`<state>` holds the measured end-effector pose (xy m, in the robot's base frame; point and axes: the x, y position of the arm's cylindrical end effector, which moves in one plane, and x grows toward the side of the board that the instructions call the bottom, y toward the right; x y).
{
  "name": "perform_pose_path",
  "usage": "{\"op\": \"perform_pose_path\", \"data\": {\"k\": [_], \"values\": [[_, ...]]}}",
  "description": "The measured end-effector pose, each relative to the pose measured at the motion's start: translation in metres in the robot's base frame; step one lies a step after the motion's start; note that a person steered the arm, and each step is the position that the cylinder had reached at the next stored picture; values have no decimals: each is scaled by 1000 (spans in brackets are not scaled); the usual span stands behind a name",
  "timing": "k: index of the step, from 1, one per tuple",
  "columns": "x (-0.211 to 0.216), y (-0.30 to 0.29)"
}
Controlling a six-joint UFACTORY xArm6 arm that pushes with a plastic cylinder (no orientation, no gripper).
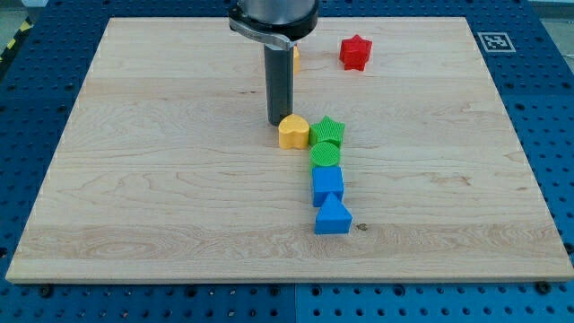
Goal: Separate the red circle from the yellow hexagon
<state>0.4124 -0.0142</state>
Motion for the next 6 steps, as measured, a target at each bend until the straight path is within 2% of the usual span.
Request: {"op": "perform_pose_path", "data": {"k": [1,3,4,5,6], "values": [[-35,0],[-64,52],[-100,65],[-147,61],[-151,27]]}}
